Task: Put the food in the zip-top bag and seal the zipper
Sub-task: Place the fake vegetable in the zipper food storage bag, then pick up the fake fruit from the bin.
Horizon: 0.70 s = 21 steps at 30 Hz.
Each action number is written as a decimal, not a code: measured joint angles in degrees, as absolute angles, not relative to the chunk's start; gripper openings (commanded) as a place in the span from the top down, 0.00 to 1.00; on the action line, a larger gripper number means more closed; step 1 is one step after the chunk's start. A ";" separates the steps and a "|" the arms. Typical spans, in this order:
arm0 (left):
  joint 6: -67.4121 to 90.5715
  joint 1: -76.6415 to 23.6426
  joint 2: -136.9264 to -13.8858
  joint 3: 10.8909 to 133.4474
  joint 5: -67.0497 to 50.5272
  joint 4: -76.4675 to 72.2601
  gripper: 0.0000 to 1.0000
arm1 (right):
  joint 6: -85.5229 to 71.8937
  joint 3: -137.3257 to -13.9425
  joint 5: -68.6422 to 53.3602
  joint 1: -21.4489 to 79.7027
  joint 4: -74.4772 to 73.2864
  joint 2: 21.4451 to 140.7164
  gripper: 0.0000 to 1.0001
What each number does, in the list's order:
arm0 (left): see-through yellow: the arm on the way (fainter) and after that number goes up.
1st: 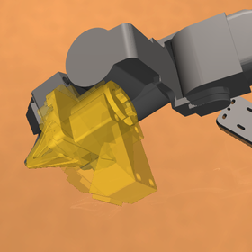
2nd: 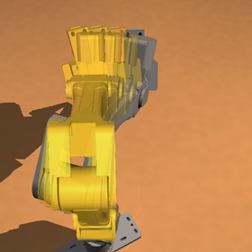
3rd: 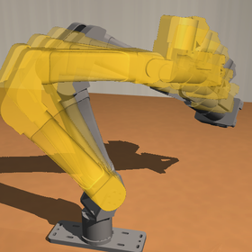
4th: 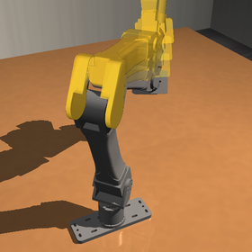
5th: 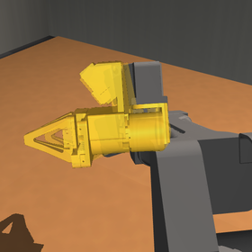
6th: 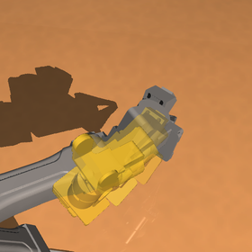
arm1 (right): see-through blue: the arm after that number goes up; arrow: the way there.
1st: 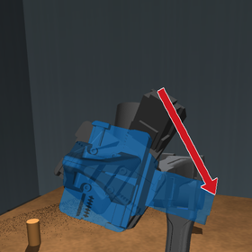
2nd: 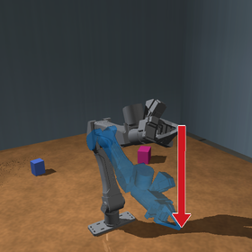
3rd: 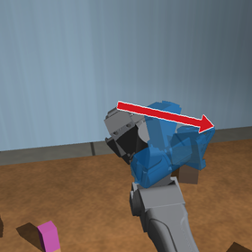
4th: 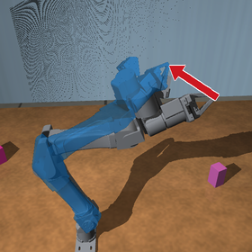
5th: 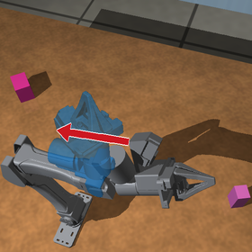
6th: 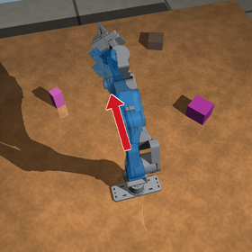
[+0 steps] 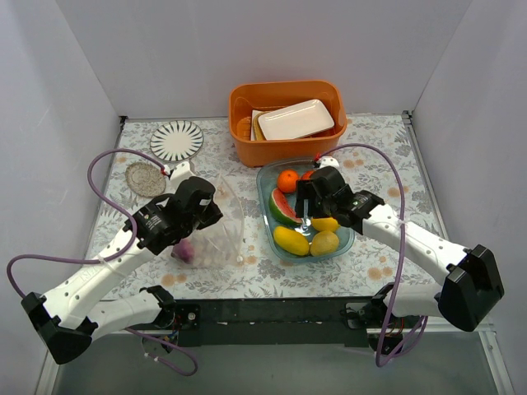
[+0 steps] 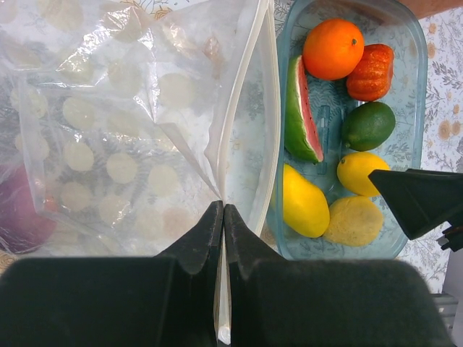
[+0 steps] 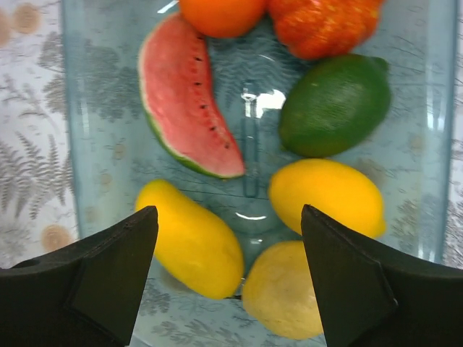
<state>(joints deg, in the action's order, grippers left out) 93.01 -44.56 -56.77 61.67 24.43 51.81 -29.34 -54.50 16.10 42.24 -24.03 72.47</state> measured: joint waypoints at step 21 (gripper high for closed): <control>92.92 -44.56 -56.84 61.23 23.46 50.39 1.00 | -13.37 -47.83 17.58 38.30 -22.59 73.01 0.10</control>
